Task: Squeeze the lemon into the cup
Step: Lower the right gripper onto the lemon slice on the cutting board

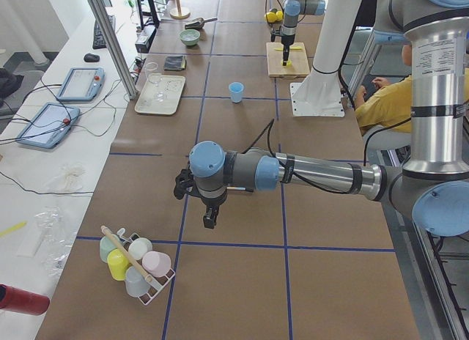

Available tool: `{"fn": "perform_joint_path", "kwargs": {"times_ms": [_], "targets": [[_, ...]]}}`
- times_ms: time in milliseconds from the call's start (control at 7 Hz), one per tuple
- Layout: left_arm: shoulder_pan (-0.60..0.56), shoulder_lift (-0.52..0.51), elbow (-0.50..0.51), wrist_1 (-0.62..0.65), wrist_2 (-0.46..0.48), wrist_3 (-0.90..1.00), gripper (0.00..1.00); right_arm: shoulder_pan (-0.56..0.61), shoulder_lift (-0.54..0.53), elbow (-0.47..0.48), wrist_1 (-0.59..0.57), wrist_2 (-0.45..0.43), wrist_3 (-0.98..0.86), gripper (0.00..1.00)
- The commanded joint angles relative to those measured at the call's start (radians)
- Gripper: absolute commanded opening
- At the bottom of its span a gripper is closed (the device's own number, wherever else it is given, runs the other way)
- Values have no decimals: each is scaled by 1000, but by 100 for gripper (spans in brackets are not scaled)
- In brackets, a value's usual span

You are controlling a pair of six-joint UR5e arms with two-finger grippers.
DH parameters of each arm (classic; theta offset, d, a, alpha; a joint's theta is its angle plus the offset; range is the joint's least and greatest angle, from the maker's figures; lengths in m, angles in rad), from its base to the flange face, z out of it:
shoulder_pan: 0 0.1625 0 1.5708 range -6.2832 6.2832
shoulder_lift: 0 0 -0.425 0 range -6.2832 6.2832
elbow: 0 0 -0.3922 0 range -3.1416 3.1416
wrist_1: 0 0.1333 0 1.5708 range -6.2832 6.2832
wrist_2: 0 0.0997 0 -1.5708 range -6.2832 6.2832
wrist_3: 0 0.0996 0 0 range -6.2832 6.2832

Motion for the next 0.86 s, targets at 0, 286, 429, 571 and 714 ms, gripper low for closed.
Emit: {"fn": "perform_joint_path", "kwargs": {"times_ms": [0, 286, 429, 571, 714], "targets": [[0, 0, -1, 0, 0, -1, 100, 1, -1, 2, 0, 0, 0, 56], [0, 1, 0, 0, 0, -1, 100, 9, -1, 14, 0, 2, 0, 49], [0, 0, 0, 0, 0, -1, 100, 17, -1, 16, 0, 5, 0, 47], [0, 0, 0, 0, 0, -1, 100, 21, -12, 28, 0, 6, 0, 47], [0, 0, 0, 0, 0, -1, 100, 21, -15, 28, 0, 6, 0, 47]]}}
